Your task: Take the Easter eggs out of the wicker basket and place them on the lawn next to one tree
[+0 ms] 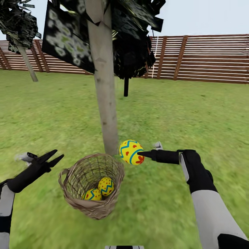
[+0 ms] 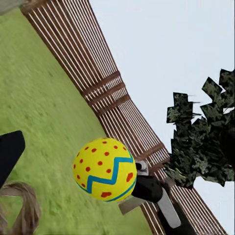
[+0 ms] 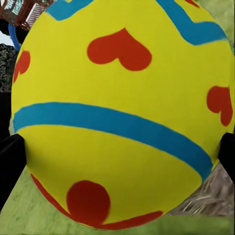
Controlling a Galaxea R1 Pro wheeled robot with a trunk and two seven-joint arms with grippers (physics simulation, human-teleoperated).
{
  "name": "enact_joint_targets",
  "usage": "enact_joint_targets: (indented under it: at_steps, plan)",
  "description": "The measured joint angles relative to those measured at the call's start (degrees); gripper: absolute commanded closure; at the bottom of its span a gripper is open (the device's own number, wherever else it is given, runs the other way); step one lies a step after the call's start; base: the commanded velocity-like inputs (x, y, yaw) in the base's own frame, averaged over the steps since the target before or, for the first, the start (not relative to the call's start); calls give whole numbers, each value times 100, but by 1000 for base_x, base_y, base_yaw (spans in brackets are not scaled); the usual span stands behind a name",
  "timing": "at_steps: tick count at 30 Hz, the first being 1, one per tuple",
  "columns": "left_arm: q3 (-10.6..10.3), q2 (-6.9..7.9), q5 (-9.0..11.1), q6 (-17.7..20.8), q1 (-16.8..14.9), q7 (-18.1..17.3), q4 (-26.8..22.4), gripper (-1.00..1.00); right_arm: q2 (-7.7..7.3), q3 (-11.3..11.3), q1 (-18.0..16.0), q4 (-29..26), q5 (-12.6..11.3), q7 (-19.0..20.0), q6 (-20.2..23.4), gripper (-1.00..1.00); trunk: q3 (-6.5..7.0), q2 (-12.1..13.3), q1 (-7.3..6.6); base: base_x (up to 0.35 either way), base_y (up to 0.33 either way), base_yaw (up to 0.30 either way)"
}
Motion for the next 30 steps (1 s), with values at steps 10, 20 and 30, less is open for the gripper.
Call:
enact_joint_targets:
  at_steps: [10,20,30]
  plan:
    - [-470,-5,0,6,0,-84,49,-100,-47,-93,0,1,3,-6,1,100,46,0,0,0,-346,-211]
    - [-671,-3,1,6,2,-66,70,-100,-47,-101,-1,-6,37,-20,-14,100,47,0,0,0,-347,156]
    - [-671,9,1,6,2,-66,70,-100,-26,-90,-1,3,52,-109,-27,100,47,0,0,0,-347,291]
